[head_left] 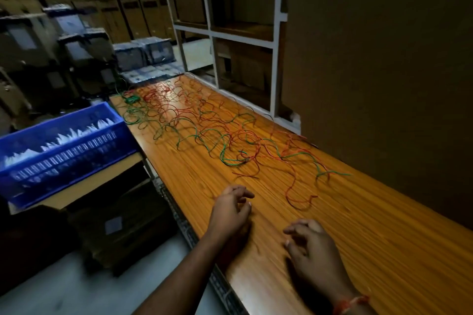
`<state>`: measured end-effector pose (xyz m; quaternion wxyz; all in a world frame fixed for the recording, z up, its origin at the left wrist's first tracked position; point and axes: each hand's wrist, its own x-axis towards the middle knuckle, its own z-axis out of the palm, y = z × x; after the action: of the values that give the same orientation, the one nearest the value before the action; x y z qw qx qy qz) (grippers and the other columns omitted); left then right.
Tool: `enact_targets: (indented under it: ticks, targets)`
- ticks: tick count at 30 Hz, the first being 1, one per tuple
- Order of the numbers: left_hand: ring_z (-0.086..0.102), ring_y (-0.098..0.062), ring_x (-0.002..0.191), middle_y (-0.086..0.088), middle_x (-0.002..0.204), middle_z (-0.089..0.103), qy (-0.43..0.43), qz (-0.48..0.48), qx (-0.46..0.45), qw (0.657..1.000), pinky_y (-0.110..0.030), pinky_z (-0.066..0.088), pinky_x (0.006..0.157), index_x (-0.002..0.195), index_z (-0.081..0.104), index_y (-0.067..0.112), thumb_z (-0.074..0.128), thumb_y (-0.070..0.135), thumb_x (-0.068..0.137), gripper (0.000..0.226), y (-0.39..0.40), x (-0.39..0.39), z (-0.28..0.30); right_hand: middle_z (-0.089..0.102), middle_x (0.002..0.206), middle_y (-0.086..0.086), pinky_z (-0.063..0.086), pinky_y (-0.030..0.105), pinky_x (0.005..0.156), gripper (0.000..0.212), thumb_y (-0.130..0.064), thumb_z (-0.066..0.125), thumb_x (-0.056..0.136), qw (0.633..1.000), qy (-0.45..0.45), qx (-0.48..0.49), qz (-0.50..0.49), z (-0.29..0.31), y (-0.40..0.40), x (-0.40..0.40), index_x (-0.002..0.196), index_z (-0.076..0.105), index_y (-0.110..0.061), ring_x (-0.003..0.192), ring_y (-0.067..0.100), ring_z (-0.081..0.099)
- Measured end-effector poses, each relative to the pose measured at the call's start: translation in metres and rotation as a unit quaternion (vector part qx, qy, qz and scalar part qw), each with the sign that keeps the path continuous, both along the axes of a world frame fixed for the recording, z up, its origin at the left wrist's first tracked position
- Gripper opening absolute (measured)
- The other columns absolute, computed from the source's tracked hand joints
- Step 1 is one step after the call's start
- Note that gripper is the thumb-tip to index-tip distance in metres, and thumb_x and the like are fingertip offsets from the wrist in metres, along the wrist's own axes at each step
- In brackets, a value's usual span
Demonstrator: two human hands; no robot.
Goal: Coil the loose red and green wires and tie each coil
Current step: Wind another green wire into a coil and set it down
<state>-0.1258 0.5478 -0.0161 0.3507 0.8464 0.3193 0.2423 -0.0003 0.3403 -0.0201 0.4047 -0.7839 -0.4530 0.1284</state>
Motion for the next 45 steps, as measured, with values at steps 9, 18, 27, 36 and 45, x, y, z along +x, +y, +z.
enact_targets:
  ticks: [9,18,27,36,45]
  targets:
    - [0.065,0.008,0.095,0.009,0.122,0.058,-0.029,0.049,-0.019,0.998,-0.010,0.049,0.082,0.102,0.073,0.032,0.070,0.009,0.092,0.025,0.008,-0.031,0.001,0.059,0.105,-0.017,0.039,0.004,0.088,0.024,-0.012,0.076,0.082,0.997,-0.010,0.042,0.060,0.007,0.046,0.006,0.097,0.075,-0.031,0.104,-0.006,0.056]
    - [0.066,0.008,0.093,0.011,0.120,0.061,-0.072,0.060,-0.010,0.996,-0.009,0.049,0.071,0.105,0.076,0.021,0.070,0.006,0.092,0.021,0.081,-0.015,0.006,0.062,0.105,-0.019,0.052,0.016,0.076,0.024,-0.013,0.073,0.083,0.994,0.046,0.092,0.028,0.013,0.107,-0.003,0.094,0.074,-0.034,0.097,0.003,0.063]
    - [0.066,0.006,0.093,0.001,0.136,0.053,0.030,-0.105,0.021,0.994,-0.015,0.050,0.076,0.105,0.074,0.025,0.074,0.026,0.082,0.023,0.247,0.033,-0.013,0.065,0.101,-0.017,0.050,0.014,0.070,0.024,-0.005,0.076,0.084,0.989,0.049,0.102,-0.093,0.021,0.232,-0.030,0.094,0.077,-0.027,0.088,0.003,0.067]
    - [0.066,-0.012,0.064,0.006,0.082,0.072,0.004,-0.278,-0.047,0.959,-0.031,0.052,0.060,0.092,0.073,0.030,0.070,0.026,0.083,0.010,0.283,0.009,0.011,0.070,0.076,0.001,0.052,0.039,0.067,0.010,-0.032,0.066,0.092,0.931,0.197,0.128,-0.279,0.013,0.310,-0.062,0.086,0.068,-0.024,0.069,0.020,0.066]
    - [0.053,-0.009,0.081,0.012,0.080,0.064,0.012,-0.462,0.102,0.881,-0.033,0.044,0.083,0.082,0.066,0.026,0.069,0.023,0.081,0.004,0.265,-0.045,0.019,0.072,0.087,0.016,0.045,0.018,0.049,0.012,-0.022,0.059,0.099,0.781,0.504,0.264,-0.256,0.040,0.333,-0.081,0.101,0.051,-0.014,0.063,0.015,0.063]
